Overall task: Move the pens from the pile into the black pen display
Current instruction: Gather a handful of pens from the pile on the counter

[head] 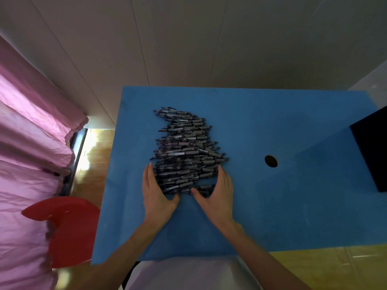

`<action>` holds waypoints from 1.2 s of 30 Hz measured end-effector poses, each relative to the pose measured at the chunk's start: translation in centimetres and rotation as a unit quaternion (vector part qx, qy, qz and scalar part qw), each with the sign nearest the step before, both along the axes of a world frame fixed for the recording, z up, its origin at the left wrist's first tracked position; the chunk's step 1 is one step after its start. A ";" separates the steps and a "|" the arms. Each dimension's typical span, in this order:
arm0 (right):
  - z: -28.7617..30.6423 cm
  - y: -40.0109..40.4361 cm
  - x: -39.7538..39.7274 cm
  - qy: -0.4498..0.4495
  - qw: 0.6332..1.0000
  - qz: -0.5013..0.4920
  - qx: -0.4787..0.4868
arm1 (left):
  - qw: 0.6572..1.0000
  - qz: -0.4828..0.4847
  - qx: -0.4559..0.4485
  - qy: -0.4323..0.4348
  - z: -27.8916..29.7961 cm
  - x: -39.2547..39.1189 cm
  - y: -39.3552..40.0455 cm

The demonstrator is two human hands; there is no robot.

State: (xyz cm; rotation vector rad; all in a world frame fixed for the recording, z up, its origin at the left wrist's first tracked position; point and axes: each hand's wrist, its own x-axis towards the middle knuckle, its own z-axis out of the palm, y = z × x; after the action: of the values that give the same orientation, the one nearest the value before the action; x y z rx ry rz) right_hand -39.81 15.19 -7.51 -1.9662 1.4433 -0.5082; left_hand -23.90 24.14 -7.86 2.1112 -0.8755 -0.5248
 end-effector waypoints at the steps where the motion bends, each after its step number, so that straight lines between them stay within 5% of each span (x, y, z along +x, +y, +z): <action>1: -0.2 0.2 0.0 -0.004 1.000 0.000 -0.006 | 1.000 -0.002 -0.007 0.005 0.1 -0.1 0.1; 8: 0.9 0.3 1.0 -0.093 0.995 -0.008 0.032 | 0.998 -0.028 -0.048 0.012 0.9 -1.7 -1.6; 17: 1.3 -1.4 -0.2 -0.074 0.990 -0.109 0.043 | 0.999 -0.036 -0.015 0.008 0.7 -0.8 -0.4; 22: 1.4 -4.7 -0.6 0.005 0.995 -0.084 0.044 | 1.000 0.010 0.026 0.013 1.2 0.1 -0.6; 29: 1.4 -5.0 -0.4 -0.063 0.991 -0.104 0.046 | 0.982 0.096 -0.056 0.150 2.8 1.5 -2.6; 33: 2.0 -4.4 0.8 -0.145 0.967 -0.166 0.129 | 0.976 0.116 -0.065 0.175 3.1 0.7 -2.8; 36: 2.0 -3.7 1.4 -0.094 0.981 -0.140 0.098 | 0.976 0.110 -0.060 0.179 2.3 0.8 -2.3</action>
State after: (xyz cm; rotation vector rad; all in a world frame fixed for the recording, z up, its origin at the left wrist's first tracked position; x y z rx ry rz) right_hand -38.45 11.46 -5.52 -1.5285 1.5903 -0.6314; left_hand -23.13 21.84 -5.55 1.8940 -0.4517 -0.6893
